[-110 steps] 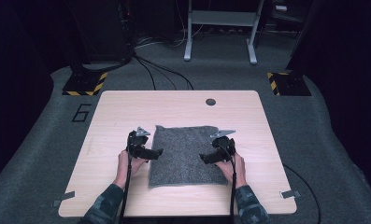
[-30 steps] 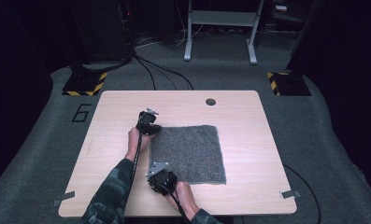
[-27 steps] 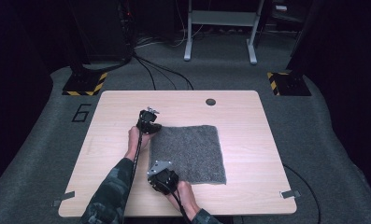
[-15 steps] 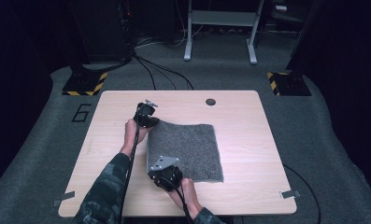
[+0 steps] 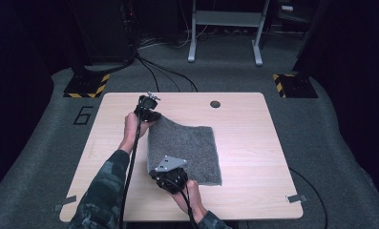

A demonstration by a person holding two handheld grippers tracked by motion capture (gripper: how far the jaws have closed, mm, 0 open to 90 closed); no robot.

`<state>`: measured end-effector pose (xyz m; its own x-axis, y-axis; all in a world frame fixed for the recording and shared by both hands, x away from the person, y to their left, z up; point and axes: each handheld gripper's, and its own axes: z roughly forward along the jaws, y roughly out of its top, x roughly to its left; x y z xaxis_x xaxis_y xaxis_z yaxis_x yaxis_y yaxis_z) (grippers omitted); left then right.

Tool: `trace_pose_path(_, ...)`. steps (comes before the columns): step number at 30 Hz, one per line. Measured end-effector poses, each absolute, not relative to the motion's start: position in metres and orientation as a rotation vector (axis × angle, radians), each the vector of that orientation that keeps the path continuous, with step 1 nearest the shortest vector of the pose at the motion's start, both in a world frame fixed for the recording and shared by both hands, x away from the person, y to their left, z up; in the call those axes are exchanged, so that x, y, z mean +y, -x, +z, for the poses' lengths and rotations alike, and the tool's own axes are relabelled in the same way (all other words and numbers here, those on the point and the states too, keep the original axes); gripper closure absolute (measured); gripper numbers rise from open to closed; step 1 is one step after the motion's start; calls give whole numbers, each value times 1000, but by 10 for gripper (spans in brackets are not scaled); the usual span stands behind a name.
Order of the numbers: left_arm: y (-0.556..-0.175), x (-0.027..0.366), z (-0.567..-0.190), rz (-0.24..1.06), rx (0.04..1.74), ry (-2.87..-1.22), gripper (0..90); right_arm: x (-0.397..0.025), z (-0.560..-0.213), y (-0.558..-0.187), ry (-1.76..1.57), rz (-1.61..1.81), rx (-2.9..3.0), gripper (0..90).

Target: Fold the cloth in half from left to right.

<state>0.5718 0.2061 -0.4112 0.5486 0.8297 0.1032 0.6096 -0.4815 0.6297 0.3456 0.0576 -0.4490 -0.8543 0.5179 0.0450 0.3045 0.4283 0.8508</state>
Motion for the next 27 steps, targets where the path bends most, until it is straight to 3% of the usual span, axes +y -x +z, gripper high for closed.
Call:
trace_pose_path(9,-576,201,-382,568,1201,-2312,854,47,-430,-341,-730,1482,2382,875)
trace_pose_path(27,-587,119,-407,531,1165,-2423,836,-20,-456,-337,-928,1434,2297,873)
